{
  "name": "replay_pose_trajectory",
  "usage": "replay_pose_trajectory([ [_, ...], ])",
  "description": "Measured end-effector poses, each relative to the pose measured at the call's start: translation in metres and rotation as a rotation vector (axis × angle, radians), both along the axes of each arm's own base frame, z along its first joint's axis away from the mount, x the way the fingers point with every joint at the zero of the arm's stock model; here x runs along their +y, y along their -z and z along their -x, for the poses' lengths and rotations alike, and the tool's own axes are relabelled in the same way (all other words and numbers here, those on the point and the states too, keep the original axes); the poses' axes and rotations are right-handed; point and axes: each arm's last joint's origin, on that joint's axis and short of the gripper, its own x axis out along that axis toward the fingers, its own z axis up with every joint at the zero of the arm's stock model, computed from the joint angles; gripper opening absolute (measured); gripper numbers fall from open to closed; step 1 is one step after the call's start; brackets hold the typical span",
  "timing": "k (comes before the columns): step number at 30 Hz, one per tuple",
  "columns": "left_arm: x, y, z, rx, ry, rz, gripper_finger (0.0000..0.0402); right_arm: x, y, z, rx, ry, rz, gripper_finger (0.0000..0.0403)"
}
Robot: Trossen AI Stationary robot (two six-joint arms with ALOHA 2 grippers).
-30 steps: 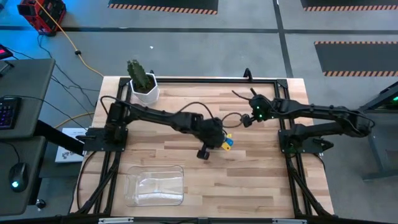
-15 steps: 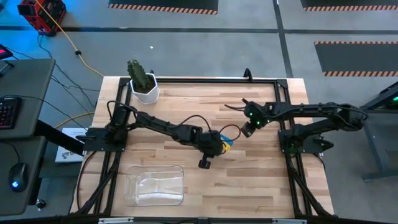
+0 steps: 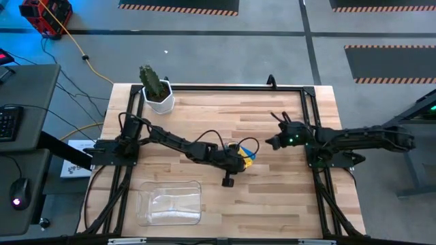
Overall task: Nest measuring cups in basket
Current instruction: Adjust the nested measuring cups
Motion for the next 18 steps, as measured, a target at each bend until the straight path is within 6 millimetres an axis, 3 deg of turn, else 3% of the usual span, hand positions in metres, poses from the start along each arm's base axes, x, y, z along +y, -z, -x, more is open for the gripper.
replay_pose_trajectory([
  [9,0.012,0.025,-0.010,-0.018,0.011,-0.046,0.0000,-0.001,0.005,-0.013,-0.037,0.016,0.004,0.0000],
  [18,0.013,0.020,-0.012,-0.045,-0.022,-0.062,0.0000,0.008,0.014,-0.028,-0.060,-0.001,-0.039,0.0000],
])
